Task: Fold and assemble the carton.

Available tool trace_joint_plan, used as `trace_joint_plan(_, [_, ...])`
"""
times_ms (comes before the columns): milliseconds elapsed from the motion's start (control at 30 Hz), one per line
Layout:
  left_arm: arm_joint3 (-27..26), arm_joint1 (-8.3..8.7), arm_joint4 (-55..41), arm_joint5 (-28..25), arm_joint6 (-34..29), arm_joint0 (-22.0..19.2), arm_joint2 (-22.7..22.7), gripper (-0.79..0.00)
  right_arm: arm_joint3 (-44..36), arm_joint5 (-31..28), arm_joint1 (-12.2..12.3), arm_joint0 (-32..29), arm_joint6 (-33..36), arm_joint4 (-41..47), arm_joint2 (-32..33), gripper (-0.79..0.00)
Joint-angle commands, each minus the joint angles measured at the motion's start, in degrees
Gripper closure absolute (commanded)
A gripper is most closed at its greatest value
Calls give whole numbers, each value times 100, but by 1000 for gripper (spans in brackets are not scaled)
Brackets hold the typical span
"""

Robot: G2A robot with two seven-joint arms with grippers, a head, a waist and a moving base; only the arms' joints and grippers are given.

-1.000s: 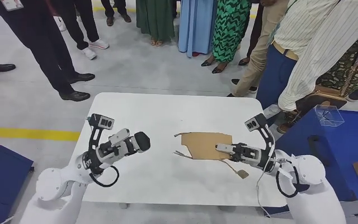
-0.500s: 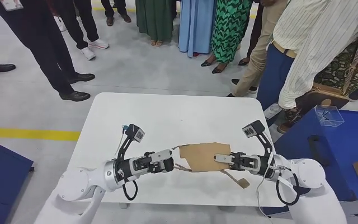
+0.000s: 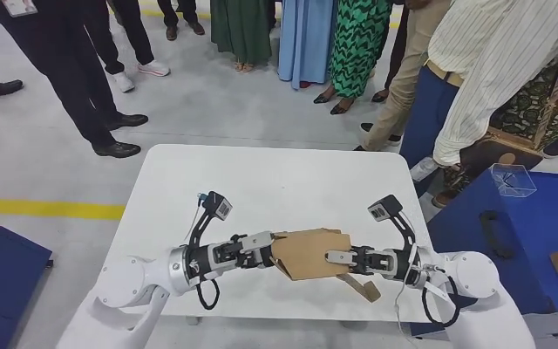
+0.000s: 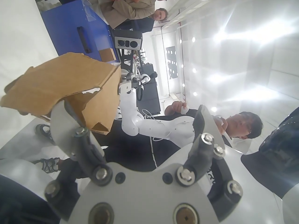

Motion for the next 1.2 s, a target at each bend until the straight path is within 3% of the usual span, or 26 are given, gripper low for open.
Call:
trace_joint_plan(0, [2, 5, 27, -10, 54, -12, -23, -785, 4, -27, 6, 14, -25, -22, -10, 0])
trace_joint_plan(233, [-83, 26, 103, -137, 625, 69, -362, -785, 25, -101, 24, 48, -79, -6, -24, 0])
trace_joint_plan(367, [-332, 12, -273, -495, 902, 248, -524, -785, 33, -126, 35, 58, -89, -1, -40, 0])
trace_joint_plan(633, [-283, 14, 83, -158, 636, 218, -82, -785, 8, -182, 54, 70, -173, 65, -32, 0])
trace_joint_plan(1167, [-389, 0, 98, -364, 652, 251, 140, -785, -31, -268, 94, -31, -211, 57, -38, 0])
